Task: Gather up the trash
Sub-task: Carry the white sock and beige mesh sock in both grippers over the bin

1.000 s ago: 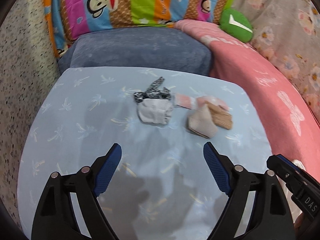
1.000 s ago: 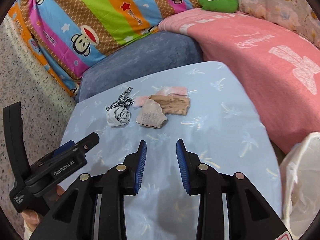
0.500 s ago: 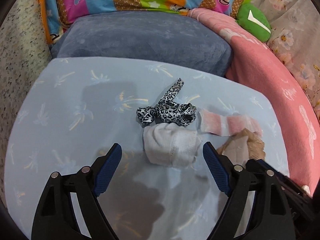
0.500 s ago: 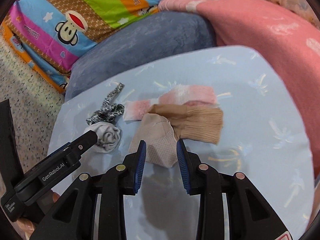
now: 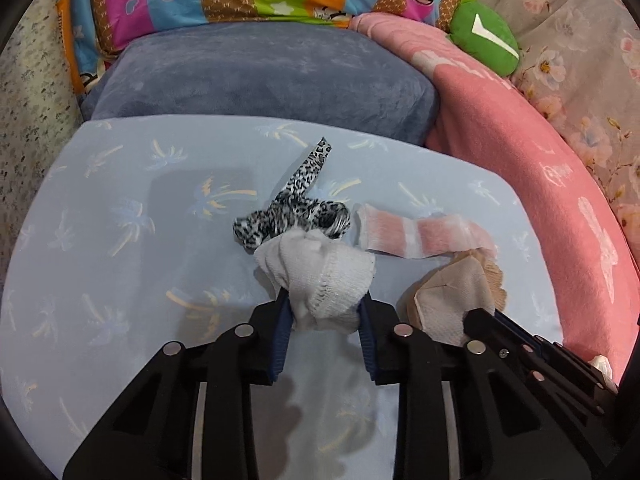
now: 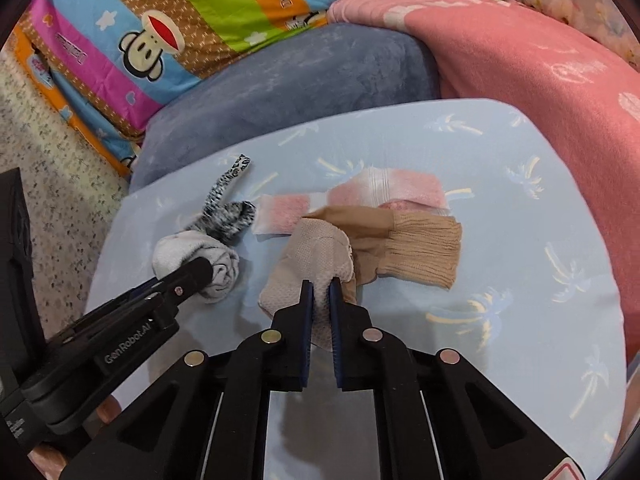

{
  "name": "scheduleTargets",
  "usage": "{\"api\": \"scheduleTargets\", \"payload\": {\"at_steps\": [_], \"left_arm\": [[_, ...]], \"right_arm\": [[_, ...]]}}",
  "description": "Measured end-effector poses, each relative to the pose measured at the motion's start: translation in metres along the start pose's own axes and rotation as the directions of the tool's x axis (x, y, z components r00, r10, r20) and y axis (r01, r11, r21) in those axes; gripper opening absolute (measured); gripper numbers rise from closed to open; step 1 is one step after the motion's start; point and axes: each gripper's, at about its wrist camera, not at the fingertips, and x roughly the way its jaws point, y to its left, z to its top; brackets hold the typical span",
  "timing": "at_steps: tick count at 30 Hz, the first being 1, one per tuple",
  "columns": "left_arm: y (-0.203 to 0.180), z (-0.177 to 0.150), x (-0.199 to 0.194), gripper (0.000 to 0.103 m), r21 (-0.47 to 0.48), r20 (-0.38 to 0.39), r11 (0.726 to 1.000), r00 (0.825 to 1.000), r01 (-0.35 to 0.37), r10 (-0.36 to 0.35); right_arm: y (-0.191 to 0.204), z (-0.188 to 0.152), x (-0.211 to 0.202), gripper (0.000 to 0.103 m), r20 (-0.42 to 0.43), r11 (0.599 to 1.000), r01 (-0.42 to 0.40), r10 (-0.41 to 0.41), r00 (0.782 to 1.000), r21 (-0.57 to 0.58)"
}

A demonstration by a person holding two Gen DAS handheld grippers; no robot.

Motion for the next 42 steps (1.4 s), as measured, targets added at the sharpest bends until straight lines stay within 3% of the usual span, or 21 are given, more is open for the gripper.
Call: {"api": "scheduleTargets", "payload": {"at_steps": [10, 23, 33, 42], "left_arm": [[-0.045, -0.005, -0.078, 0.029, 0.06, 0.114, 0.998, 0.993, 0.035, -0.042], [-0.121, -0.044, -0.158, 0.029, 0.203, 0.22, 0.976, 0.968, 0.078, -0.123], [-0.184, -0.078, -0.184, 0.029, 0.324, 0.235, 0.939, 0.952, 0.114, -0.196], [-0.231, -0.108, -0.194, 0.029, 0.428, 0.214, 0.893, 0.944, 0.14, -0.25]], "right_arm": [[-0.007, -0.013, -0.112, 0.008, 0.159, 1.0, -0.015, 0.011, 0.987, 0.027], [-0.05, -0.055, -0.255, 0.008, 0.338, 0.997, -0.006, -0.019, 0.941, 0.074], [-0.111, -0.091, -0.327, 0.008, 0.412, 0.987, 0.017, -0.082, 0.907, 0.159], [-0.154, -0.123, -0.362, 0.008, 0.437, 0.972, 0.046, -0.146, 0.888, 0.231]]}}
